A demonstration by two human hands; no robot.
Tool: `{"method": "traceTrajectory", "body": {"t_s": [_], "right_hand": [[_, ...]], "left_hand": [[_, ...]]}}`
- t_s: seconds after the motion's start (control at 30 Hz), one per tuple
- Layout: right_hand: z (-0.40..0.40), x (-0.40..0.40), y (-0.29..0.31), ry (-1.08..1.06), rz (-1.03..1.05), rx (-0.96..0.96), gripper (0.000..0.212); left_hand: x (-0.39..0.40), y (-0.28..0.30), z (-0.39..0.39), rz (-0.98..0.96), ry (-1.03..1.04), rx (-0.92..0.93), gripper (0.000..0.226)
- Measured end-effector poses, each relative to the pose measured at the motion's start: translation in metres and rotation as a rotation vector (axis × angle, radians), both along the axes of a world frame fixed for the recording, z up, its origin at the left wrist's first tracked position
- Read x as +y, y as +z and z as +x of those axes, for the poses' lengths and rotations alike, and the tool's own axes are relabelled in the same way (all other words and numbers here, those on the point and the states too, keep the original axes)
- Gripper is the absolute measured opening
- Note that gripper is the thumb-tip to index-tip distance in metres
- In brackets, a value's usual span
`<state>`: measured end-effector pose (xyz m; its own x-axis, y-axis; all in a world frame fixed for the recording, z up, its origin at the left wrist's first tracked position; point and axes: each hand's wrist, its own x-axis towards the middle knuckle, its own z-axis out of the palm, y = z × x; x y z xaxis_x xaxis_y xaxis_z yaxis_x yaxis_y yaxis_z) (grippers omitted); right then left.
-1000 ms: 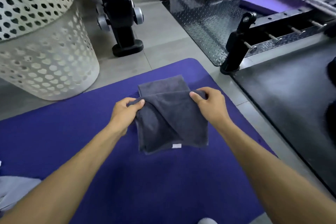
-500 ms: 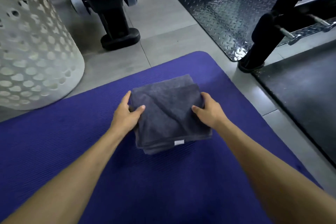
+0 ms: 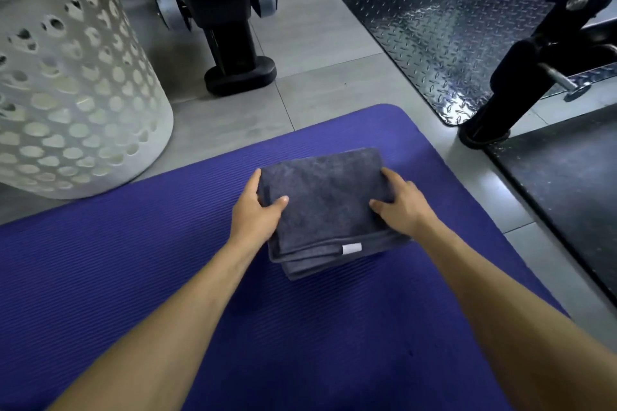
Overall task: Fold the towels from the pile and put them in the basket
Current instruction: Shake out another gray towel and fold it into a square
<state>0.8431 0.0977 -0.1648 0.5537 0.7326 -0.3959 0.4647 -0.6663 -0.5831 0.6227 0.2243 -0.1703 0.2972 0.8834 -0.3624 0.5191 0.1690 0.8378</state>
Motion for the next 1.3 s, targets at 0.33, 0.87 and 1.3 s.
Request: {"method": "traceTrajectory", "body": {"t_s": [0.33,0.87,1.3], "right_hand": [[0.004,0.0,-0.002,-0.106,0.202,-0.078,0.046],[-0.057,-0.012,-0.02,0.41,-0.132,-0.519,0.067],[-0.268,-0.03,0.074,0.731,0.126,-0.005,0.012]], "left_hand": [[-0.007,0.006,0.004,0.242,0.02,0.097,0.049],[-0.029,-0.026,-0.002,0.489,-0.589,0.584,0.067],[-0.107,0.054,-0.265,0.328,-0.3,0.339,0.013]]}}
